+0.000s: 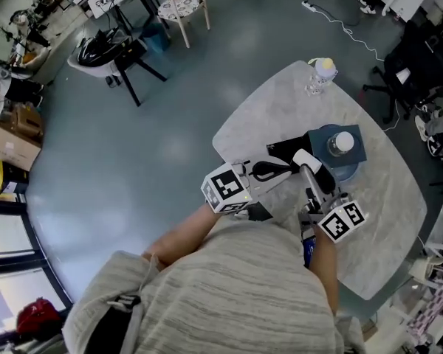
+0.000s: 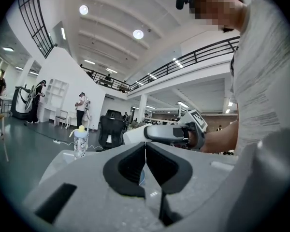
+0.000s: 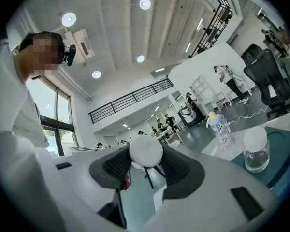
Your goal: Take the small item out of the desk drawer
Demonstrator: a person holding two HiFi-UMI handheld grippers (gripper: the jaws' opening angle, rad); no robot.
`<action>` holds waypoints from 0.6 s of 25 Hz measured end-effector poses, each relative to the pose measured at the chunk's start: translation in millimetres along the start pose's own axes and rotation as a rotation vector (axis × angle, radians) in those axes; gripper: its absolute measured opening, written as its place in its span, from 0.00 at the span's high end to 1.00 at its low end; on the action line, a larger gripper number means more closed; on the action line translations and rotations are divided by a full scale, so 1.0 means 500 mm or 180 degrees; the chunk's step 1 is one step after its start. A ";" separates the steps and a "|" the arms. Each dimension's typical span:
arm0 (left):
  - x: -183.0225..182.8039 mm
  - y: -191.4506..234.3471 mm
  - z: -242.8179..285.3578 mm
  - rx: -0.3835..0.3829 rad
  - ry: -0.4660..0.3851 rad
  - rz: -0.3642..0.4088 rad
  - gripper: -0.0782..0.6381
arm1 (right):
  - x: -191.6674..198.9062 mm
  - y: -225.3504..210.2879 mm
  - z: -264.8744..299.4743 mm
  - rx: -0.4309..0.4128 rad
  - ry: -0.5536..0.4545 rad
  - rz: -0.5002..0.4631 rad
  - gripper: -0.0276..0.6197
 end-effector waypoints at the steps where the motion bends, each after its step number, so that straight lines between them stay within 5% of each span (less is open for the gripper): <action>1: -0.009 -0.005 0.002 0.0012 -0.0029 0.0031 0.87 | -0.006 0.005 -0.006 -0.0020 -0.0034 -0.0050 0.66; 15: -0.082 -0.071 -0.014 0.0079 -0.0169 0.0455 0.87 | -0.066 0.068 -0.063 -0.0056 -0.0477 -0.0636 0.66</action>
Point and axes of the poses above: the fingertips, and each gripper's own axes: z forward along the fingers, y to its left, x out of its underside, the point moved 2 cm from there along -z, backward along the fingers, and after that the axes turned 5 degrees about -z, right-handed, at the moved point
